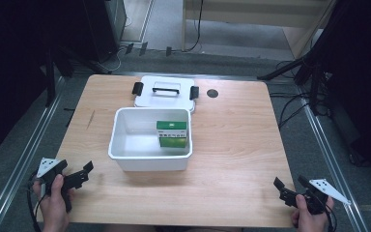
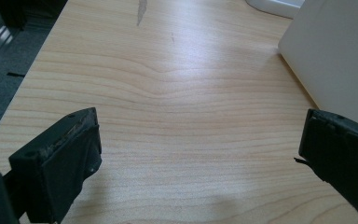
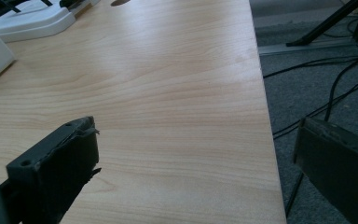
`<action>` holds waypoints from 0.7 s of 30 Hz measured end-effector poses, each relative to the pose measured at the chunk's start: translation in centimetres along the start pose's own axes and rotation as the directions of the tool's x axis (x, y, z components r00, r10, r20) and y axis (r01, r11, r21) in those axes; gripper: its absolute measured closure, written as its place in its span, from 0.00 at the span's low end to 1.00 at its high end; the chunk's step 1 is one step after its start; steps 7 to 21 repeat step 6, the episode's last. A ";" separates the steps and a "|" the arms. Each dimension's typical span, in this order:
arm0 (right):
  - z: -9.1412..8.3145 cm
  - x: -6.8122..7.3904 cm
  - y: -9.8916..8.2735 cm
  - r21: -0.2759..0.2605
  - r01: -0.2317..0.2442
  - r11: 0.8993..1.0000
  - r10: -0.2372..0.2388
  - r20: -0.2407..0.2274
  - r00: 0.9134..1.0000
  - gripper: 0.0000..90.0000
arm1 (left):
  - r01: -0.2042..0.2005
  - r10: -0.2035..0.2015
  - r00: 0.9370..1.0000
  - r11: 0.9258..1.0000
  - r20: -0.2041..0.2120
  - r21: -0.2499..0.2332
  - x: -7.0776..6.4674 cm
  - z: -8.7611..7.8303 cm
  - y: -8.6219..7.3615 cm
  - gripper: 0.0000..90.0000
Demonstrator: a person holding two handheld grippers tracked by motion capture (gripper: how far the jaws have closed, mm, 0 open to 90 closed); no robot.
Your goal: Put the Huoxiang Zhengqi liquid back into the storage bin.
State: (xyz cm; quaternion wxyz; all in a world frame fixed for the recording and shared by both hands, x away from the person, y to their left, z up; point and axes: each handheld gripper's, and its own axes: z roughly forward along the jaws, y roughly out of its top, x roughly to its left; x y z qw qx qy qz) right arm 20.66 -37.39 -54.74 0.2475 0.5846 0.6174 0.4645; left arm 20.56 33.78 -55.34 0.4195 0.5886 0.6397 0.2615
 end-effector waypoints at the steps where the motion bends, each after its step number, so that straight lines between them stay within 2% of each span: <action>1: 0.0 -0.1 0.0 0.000 -0.006 1.000 0.006 -0.008 1.000 0.03 | -0.002 0.002 1.000 1.000 -0.001 0.002 0.0 0.0 0.0 0.00; 21: 0.0 -0.2 0.0 -0.001 -0.010 1.000 0.010 -0.013 1.000 0.05 | -0.006 0.006 1.000 1.000 -0.002 0.002 0.0 0.0 0.0 0.00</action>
